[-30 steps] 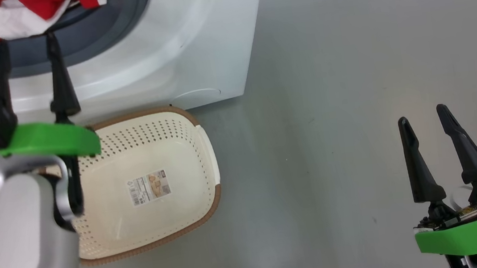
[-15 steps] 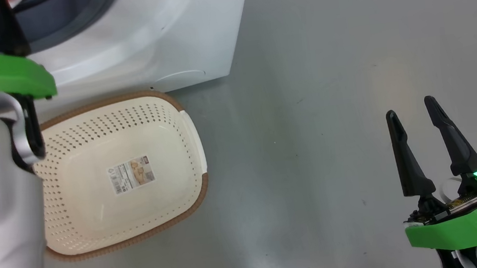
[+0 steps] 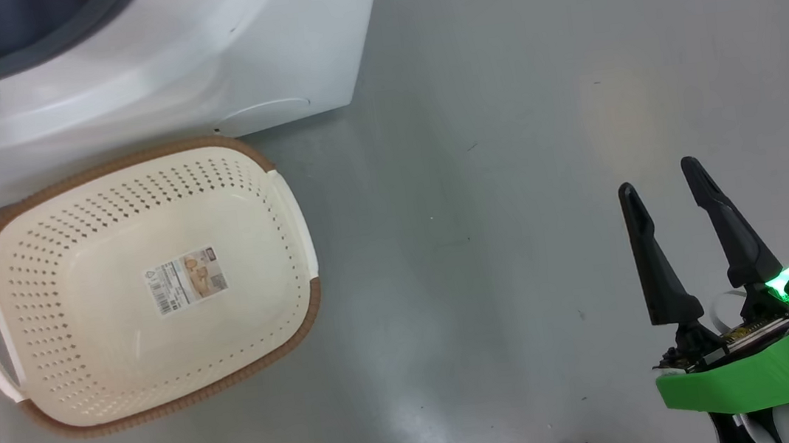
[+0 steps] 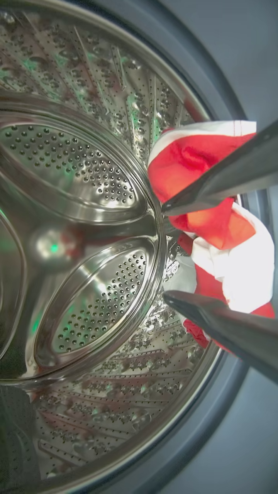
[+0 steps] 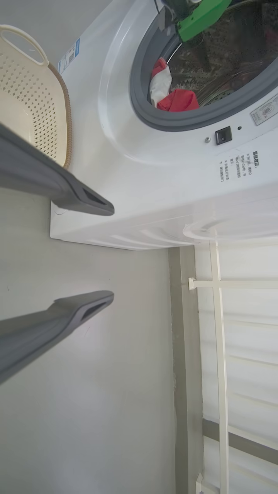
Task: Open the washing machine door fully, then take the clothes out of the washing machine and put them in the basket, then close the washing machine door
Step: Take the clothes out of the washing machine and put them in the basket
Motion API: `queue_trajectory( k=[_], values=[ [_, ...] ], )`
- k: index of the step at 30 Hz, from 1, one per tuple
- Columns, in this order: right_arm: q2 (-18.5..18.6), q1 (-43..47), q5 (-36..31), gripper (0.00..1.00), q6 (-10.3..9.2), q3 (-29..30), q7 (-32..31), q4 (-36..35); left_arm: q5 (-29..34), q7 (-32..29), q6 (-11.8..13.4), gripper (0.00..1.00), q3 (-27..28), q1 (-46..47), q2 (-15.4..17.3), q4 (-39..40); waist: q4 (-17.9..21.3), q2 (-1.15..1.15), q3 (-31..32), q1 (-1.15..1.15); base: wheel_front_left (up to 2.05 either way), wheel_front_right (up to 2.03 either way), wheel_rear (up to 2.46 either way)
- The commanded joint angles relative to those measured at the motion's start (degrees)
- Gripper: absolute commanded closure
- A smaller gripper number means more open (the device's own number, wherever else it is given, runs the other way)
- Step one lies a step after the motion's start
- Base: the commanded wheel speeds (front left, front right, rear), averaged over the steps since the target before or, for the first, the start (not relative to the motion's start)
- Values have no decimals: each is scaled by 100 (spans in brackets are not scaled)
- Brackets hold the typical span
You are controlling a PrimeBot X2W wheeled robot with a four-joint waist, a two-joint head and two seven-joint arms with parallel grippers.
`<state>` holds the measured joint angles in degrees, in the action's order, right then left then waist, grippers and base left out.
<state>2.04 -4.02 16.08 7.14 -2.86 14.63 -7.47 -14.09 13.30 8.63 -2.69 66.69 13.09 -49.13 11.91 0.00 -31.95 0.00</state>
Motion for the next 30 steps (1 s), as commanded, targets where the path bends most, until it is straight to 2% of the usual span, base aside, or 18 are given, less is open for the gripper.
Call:
queue_trajectory(
  k=[1, 9, 30],
  values=[
    [84, -74, -45, 0, 35, -165, 36, -106, 64, 63, 46, 0, 102, 206, 353, -29, 68, 0, -47, 0, 0, 0, 0],
    [84, -66, -106, 0, 35, -272, 37, -69, 125, 22, 41, 0, 24, 604, 601, -702, 226, 0, -111, 0, 0, 0, 0],
    [84, 17, -38, 0, 35, -448, 37, -29, 355, -860, 221, 0, -335, 1214, 1216, -1994, 612, 0, -276, 0, 0, 0, 0]
  ],
)
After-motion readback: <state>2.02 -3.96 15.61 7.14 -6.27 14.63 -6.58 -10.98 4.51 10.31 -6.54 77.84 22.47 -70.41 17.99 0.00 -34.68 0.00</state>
